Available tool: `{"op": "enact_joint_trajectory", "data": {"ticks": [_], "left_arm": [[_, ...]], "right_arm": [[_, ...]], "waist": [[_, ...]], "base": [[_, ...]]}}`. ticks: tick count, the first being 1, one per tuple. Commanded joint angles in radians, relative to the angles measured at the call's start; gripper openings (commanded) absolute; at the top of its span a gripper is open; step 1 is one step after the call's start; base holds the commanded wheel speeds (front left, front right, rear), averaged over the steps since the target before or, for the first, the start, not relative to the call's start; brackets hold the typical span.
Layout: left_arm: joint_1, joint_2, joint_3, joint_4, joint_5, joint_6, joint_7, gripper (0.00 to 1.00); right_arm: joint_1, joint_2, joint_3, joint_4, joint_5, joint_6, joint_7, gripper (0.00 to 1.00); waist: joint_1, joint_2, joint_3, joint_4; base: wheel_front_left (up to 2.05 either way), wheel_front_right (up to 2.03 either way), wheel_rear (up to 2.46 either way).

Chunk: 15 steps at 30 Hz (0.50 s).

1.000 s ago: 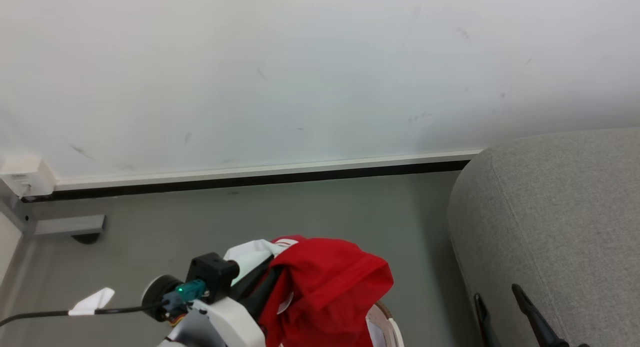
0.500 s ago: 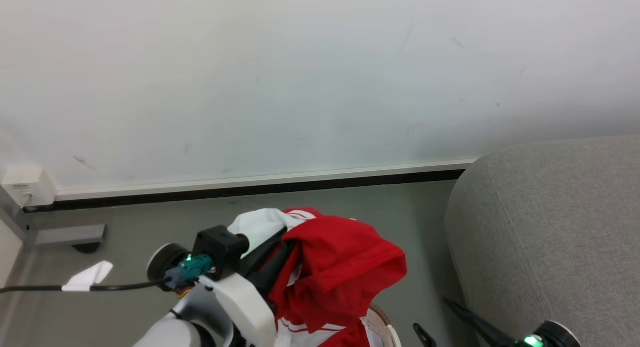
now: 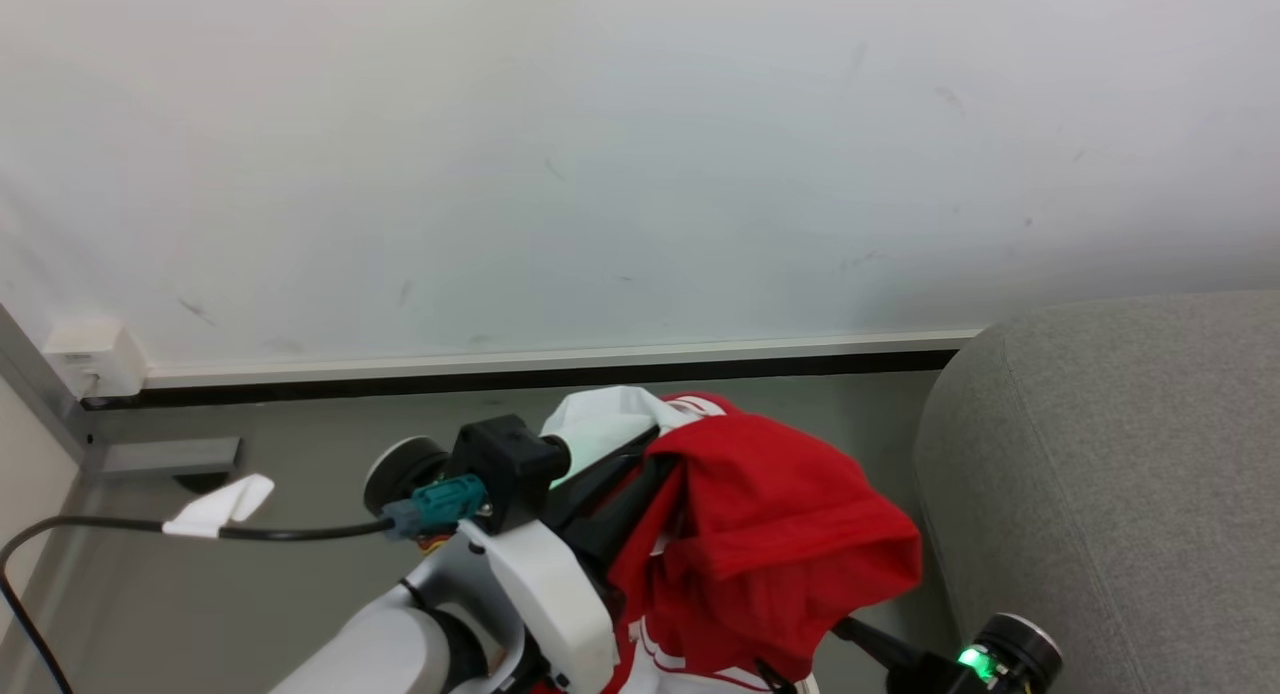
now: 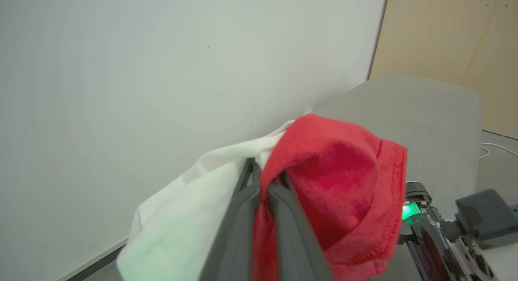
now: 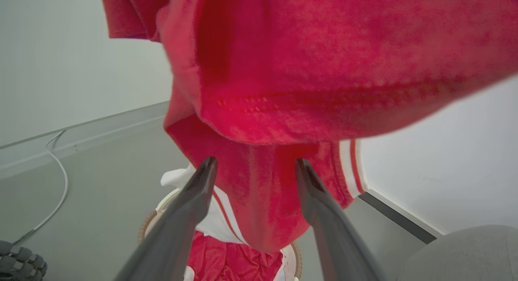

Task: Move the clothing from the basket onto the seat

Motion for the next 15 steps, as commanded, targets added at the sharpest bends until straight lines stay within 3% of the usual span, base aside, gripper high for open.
{"op": "enact_joint_trajectory", "data": {"ticks": [1,8,9,10,11,15], "left_arm": [[-0.013,-0.006,0.000,-0.010,-0.012,-0.005,0.004,0.00],[-0.005,-0.037,-0.015,-0.023,-0.061,-0.017,0.021,0.00],[-0.004,-0.039,-0.016,-0.023,-0.066,-0.019,0.022,0.00],[-0.005,-0.041,-0.019,-0.021,-0.067,-0.021,0.022,0.00],[-0.005,-0.042,-0.020,-0.016,-0.069,-0.022,0.022,0.00],[-0.002,-0.039,-0.014,0.009,-0.073,-0.014,0.016,0.00]], "right_arm": [[-0.024,0.012,0.014,0.018,0.008,-0.002,-0.008,1.00],[-0.080,0.098,0.005,0.065,0.015,-0.002,-0.008,1.00],[-0.084,0.109,0.000,0.074,0.014,-0.002,-0.008,0.94],[-0.083,0.121,-0.001,0.080,0.028,-0.002,-0.008,0.10],[-0.079,0.131,-0.003,0.083,0.044,-0.002,-0.008,0.00],[-0.083,0.146,-0.023,0.074,0.085,-0.002,-0.007,0.00]], "waist": [[0.0000,-0.0001,0.000,0.004],[0.0000,-0.0001,0.000,0.010],[0.0000,-0.0001,0.000,0.013],[0.0000,-0.0001,-0.001,0.017],[0.0000,-0.0001,-0.002,0.022],[0.0000,-0.0001,-0.004,0.032]], "base": [[0.00,0.00,0.00],[0.00,0.00,0.00],[0.00,0.00,0.00],[0.00,0.00,0.00],[0.00,0.00,0.00],[0.00,0.00,0.00]]}}
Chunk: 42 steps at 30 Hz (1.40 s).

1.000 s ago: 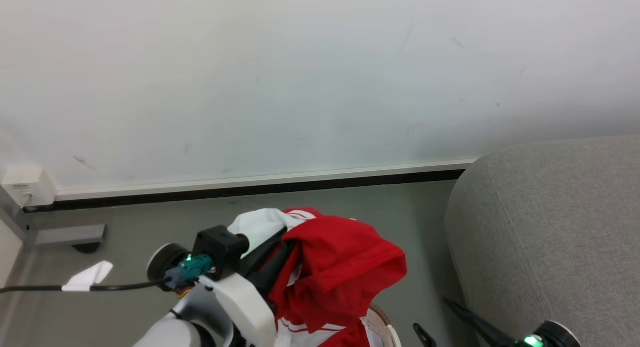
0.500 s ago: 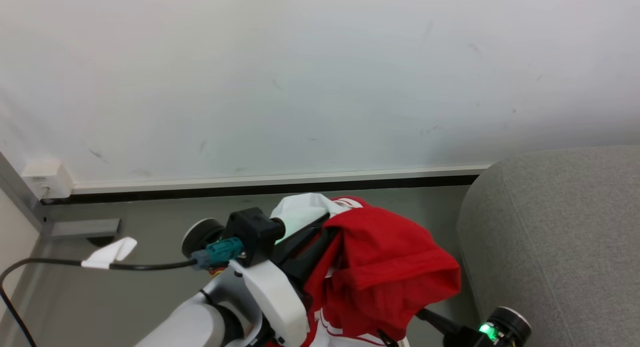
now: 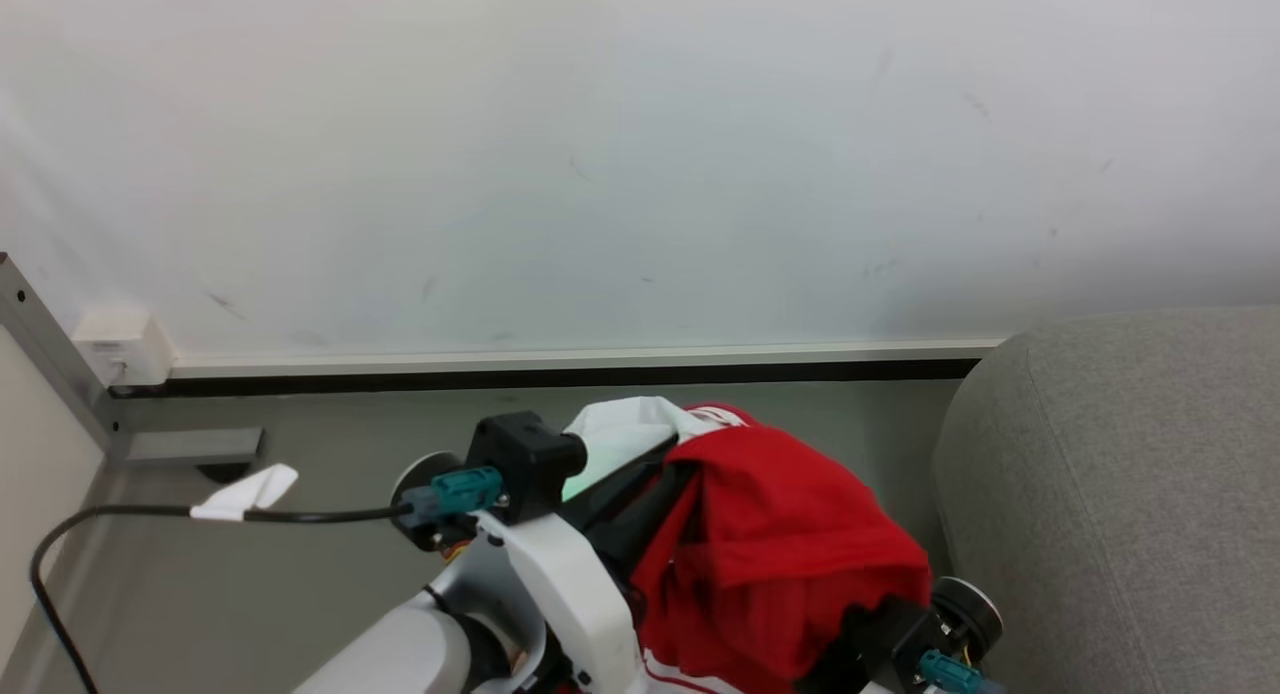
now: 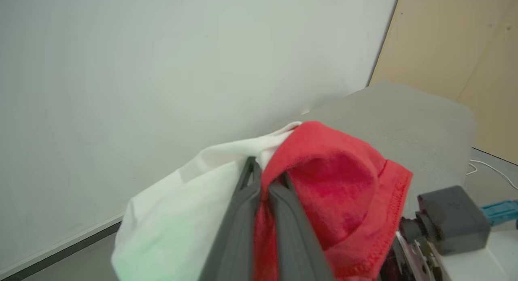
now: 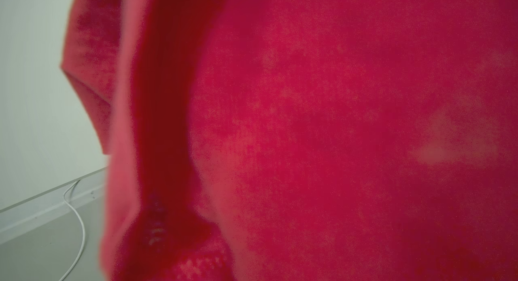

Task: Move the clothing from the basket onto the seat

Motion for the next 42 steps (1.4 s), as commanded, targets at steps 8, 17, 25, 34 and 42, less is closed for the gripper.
{"op": "enact_joint_trajectory", "data": {"ticks": [8,17,25,34,42], "left_arm": [[0.018,0.015,0.013,0.045,-0.015,0.007,-0.026,0.00],[0.041,0.016,0.026,0.096,-0.013,0.026,-0.064,1.00],[0.064,0.004,0.012,0.140,0.008,0.030,-0.112,1.00],[0.080,-0.005,-0.021,0.164,0.032,0.016,-0.157,1.00],[0.092,-0.019,-0.042,0.180,0.041,0.013,-0.183,1.00]], "right_arm": [[-0.007,-0.033,-0.037,-0.071,0.042,-0.002,0.000,0.00],[0.010,-0.071,-0.081,-0.163,0.077,-0.002,0.000,0.00],[0.011,-0.097,-0.126,-0.226,0.077,-0.002,-0.001,0.00],[0.024,-0.116,-0.201,-0.276,0.064,-0.002,-0.001,0.00],[0.035,-0.140,-0.287,-0.315,0.057,-0.002,-0.001,0.00]], "waist": [[0.0000,0.0000,0.000,-0.005],[0.0000,0.0000,0.005,-0.037],[0.0000,0.0000,0.013,-0.062],[0.0000,0.0000,0.023,-0.093],[0.0000,0.0000,0.029,-0.164]], "base": [[0.00,0.00,0.00],[0.00,0.00,0.00],[0.00,0.00,0.00],[0.00,0.00,0.00],[0.00,0.00,0.00]]}}
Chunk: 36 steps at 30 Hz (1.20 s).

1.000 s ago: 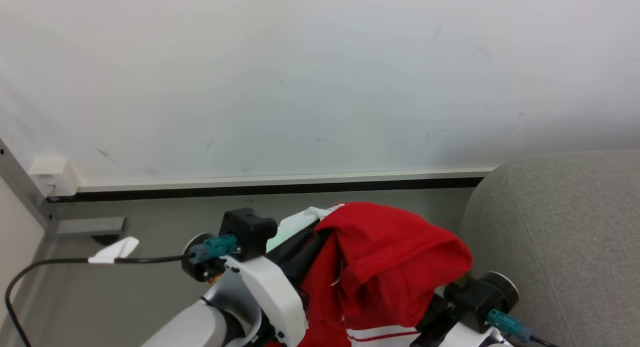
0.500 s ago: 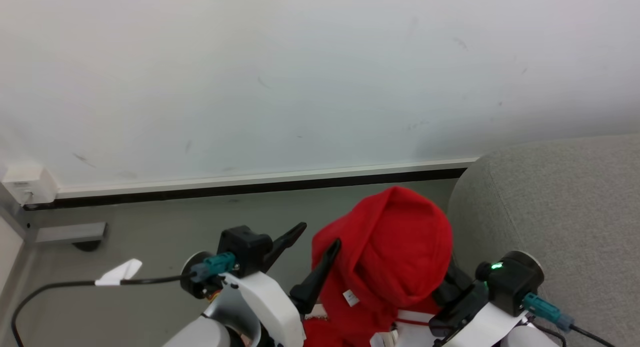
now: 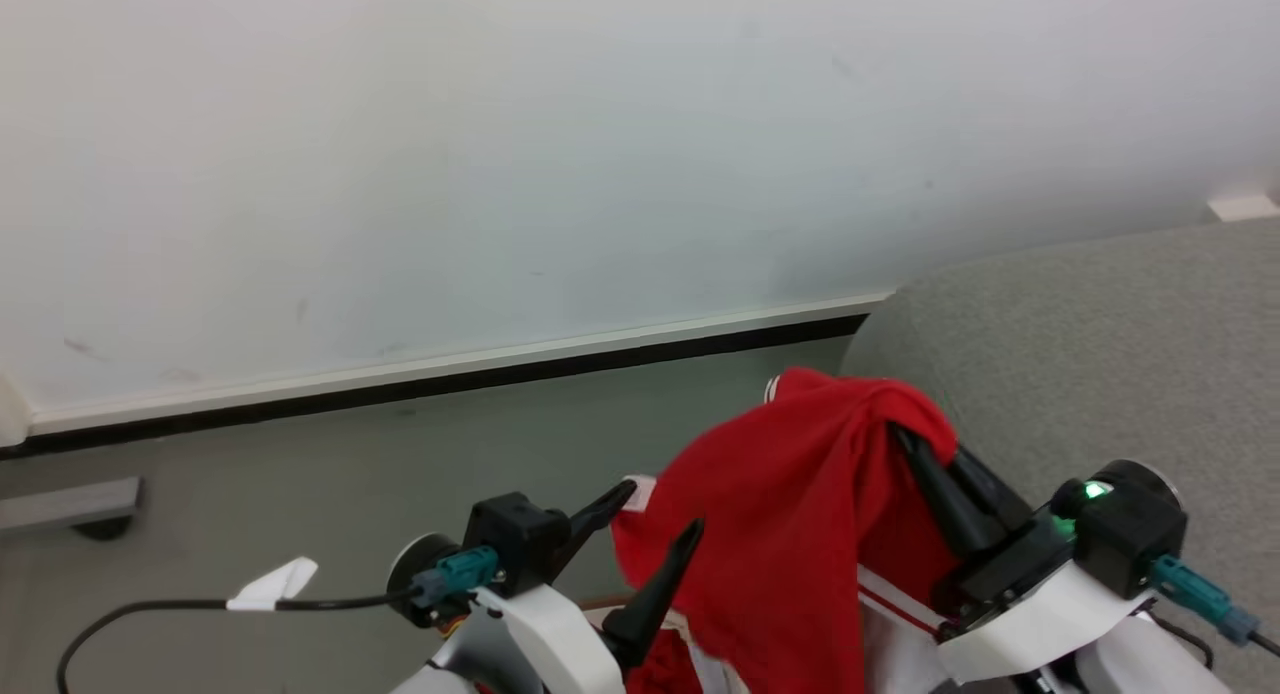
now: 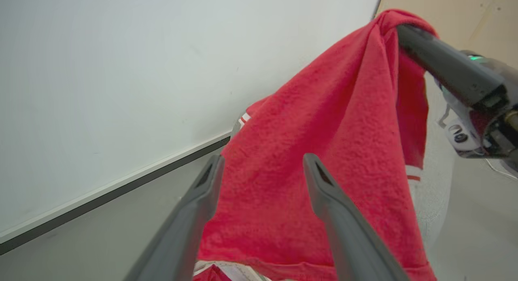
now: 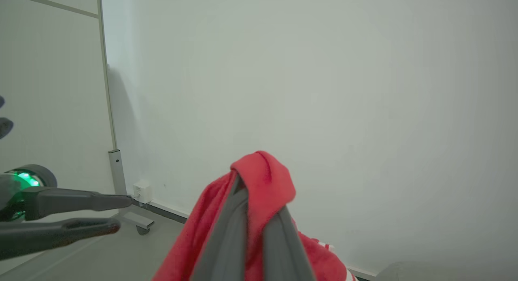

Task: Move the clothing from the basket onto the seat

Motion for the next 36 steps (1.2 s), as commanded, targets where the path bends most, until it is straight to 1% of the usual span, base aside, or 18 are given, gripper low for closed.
{"op": "enact_joint_trajectory", "data": {"ticks": [1,9,15,19,24,27,30,33,36], "left_arm": [[0.009,-0.001,0.002,0.002,0.009,0.000,-0.010,1.00],[0.005,-0.009,-0.004,-0.008,0.013,0.006,-0.025,1.00],[0.002,-0.022,-0.016,-0.020,0.010,0.004,-0.029,1.00],[-0.004,-0.028,-0.026,-0.032,0.016,0.002,-0.029,1.00],[-0.017,-0.027,-0.030,-0.050,0.022,0.003,-0.022,1.00],[-0.039,-0.016,-0.030,-0.067,0.028,-0.002,-0.011,1.00],[-0.081,0.005,-0.022,-0.091,0.038,-0.017,0.002,1.00],[-0.154,0.029,-0.017,-0.123,0.059,-0.048,0.026,1.00],[-0.240,0.055,-0.001,-0.157,0.081,-0.082,0.042,1.00]], "right_arm": [[0.013,-0.011,-0.012,-0.004,-0.001,-0.002,-0.001,0.00],[0.036,-0.051,-0.081,-0.024,-0.005,-0.002,-0.001,0.00],[0.051,-0.081,-0.118,-0.034,-0.006,-0.002,-0.001,0.00],[0.057,-0.095,-0.135,-0.040,-0.005,-0.002,-0.001,0.00],[0.053,-0.092,-0.179,-0.022,-0.014,-0.002,-0.001,0.00],[0.019,-0.076,-0.221,-0.008,-0.027,-0.002,-0.001,0.00],[-0.049,-0.052,-0.272,0.021,-0.042,-0.002,-0.001,0.00],[-0.159,-0.043,-0.354,0.060,-0.065,-0.002,0.007,0.00],[-0.294,-0.021,-0.462,0.090,-0.097,-0.002,0.040,0.00]], "waist": [[-0.0001,-0.0001,0.003,-0.024],[-0.0001,-0.0001,0.013,-0.130],[-0.0001,-0.0001,0.021,-0.197],[-0.0001,-0.0001,0.030,-0.226],[-0.0001,-0.0001,0.058,-0.241],[-0.0001,-0.0001,0.114,-0.235],[-0.0001,-0.0001,0.204,-0.217],[-0.0001,-0.0001,0.328,-0.181],[-0.0001,-0.0001,0.468,-0.139]], "base": [[0.00,0.00,0.00],[0.00,0.00,0.00],[0.00,0.00,0.00],[0.00,0.00,0.00],[0.00,0.00,0.00],[0.00,0.00,0.00],[0.00,0.00,0.00],[0.00,0.00,0.00],[0.00,0.00,0.00]]}}
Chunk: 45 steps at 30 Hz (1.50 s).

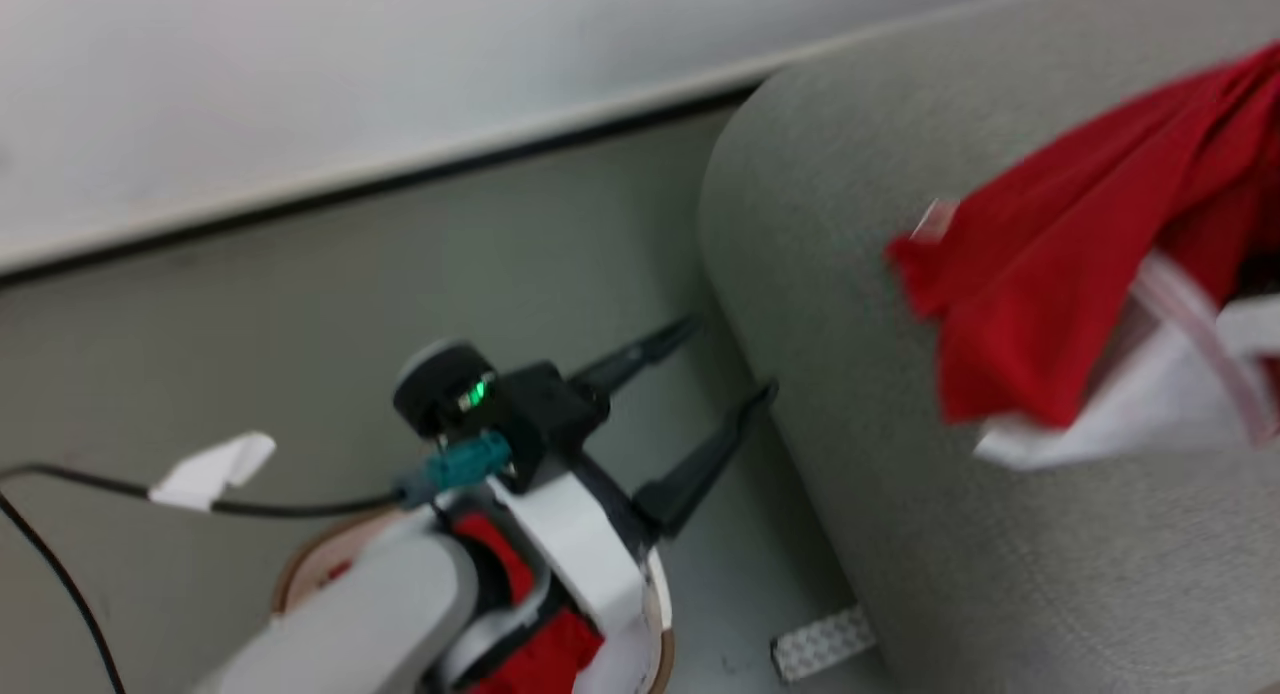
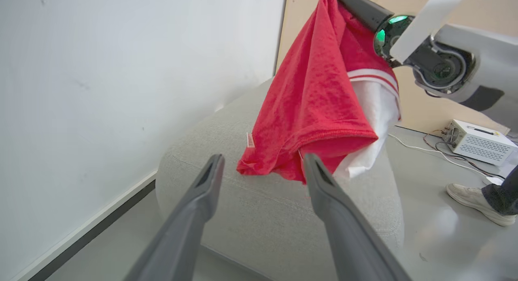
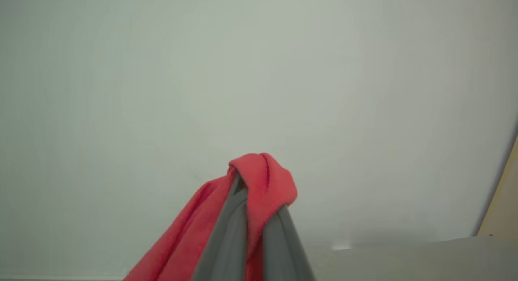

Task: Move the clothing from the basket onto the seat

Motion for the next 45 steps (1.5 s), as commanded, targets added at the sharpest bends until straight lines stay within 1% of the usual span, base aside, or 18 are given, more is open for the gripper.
{"op": "enact_joint_trajectory", "data": {"ticks": [1,3,6,10,13,14,19,20,21,22,23,25,28,29,31,38,42,45], "left_arm": [[-0.045,0.019,0.013,-0.011,0.020,-0.014,0.002,1.00],[-0.098,0.027,0.023,-0.025,0.034,-0.038,-0.004,1.00],[-0.168,0.032,0.033,-0.034,0.050,-0.065,-0.023,1.00],[-0.222,0.020,0.040,-0.030,0.056,-0.080,-0.059,1.00],[-0.240,0.012,0.040,-0.020,0.063,-0.083,-0.081,1.00],[-0.241,0.009,0.041,-0.016,0.063,-0.082,-0.089,1.00],[-0.203,0.019,0.040,0.028,0.058,-0.076,-0.122,1.00],[-0.192,0.020,0.040,0.037,0.052,-0.074,-0.126,1.00],[-0.184,0.025,0.042,0.046,0.052,-0.072,-0.134,1.00],[-0.175,0.030,0.044,0.059,0.049,-0.069,-0.141,1.00],[-0.162,0.037,0.048,0.068,0.043,-0.068,-0.146,1.00],[-0.144,0.050,0.054,0.084,0.037,-0.061,-0.160,1.00],[-0.114,0.064,0.066,0.107,0.023,-0.052,-0.184,1.00],[-0.114,0.064,0.066,0.107,0.023,-0.052,-0.184,1.00],[-0.093,0.068,0.074,0.125,0.014,-0.046,-0.200,1.00],[0.006,0.064,0.131,0.204,-0.043,0.005,-0.287,1.00],[0.085,0.053,0.180,0.246,-0.071,0.039,-0.320,1.00],[0.155,0.054,0.217,0.273,-0.084,0.068,-0.331,1.00]], "right_arm": [[-0.070,0.013,-0.038,0.009,-0.021,-0.002,0.018,0.00],[-0.170,0.011,-0.113,0.027,-0.058,-0.002,0.045,0.00],[-0.306,0.014,-0.228,0.064,-0.115,-0.002,0.092,0.00],[-0.435,0.004,-0.378,0.128,-0.210,-0.003,0.137,0.00],[-0.474,-0.004,-0.476,0.184,-0.293,-0.003,0.149,0.00],[-0.481,0.003,-0.515,0.204,-0.311,-0.003,0.148,0.00],[-0.419,0.075,-0.665,0.304,-0.433,-0.003,0.100,0.00],[-0.410,0.090,-0.687,0.317,-0.446,-0.003,0.084,0.02],[-0.401,0.102,-0.701,0.326,-0.459,-0.003,0.066,0.42],[-0.391,0.112,-0.708,0.335,-0.466,-0.003,0.051,0.98],[-0.375,0.122,-0.708,0.345,-0.473,-0.003,0.043,1.00],[-0.344,0.130,-0.687,0.346,-0.471,-0.003,0.024,1.00],[-0.294,0.128,-0.648,0.321,-0.461,-0.003,0.003,1.00],[-0.294,0.128,-0.648,0.321,-0.461,-0.003,0.003,1.00],[-0.250,0.124,-0.612,0.292,-0.456,-0.003,-0.008,1.00],[-0.077,0.108,-0.469,0.113,-0.404,-0.003,-0.031,1.00],[0.039,0.120,-0.384,0.003,-0.365,-0.003,-0.028,1.00],[0.130,0.133,-0.327,-0.057,-0.337,-0.003,-0.020,1.00]], "waist": [[-0.0001,-0.0001,0.214,0.081],[-0.0001,-0.0001,0.295,0.112],[-0.0001,-0.0001,0.388,0.160],[-0.0001,-0.0001,0.467,0.218],[-0.0001,-0.0001,0.503,0.250],[-0.0001,-0.0001,0.510,0.257],[-0.0001,-0.0001,0.502,0.251],[-0.0001,-0.0001,0.492,0.245],[-0.0001,-0.0001,0.478,0.237],[-0.0001,-0.0001,0.465,0.231],[-0.0001,-0.0001,0.451,0.224],[-0.0001,-0.0001,0.425,0.211],[-0.0001,-0.0001,0.376,0.193],[-0.0001,-0.0001,0.376,0.193],[-0.0001,-0.0001,0.337,0.185],[-0.0001,-0.0001,0.149,0.181],[-0.0001,-0.0001,0.026,0.200],[-0.0001,-0.0001,-0.066,0.219]], "base": [[0.00,0.00,0.00],[0.00,0.00,0.00],[0.00,0.00,0.00],[0.00,0.00,0.00],[0.00,0.00,0.00],[0.00,0.00,0.00],[0.00,0.00,0.00],[0.00,0.00,0.00],[0.00,0.00,0.00],[0.00,0.00,0.00],[0.00,0.00,0.00],[0.00,0.00,0.00],[0.00,0.00,0.00],[0.00,0.00,0.00],[0.00,0.00,0.00],[0.00,0.00,0.00],[0.00,0.00,0.00],[0.00,0.00,0.00]]}}
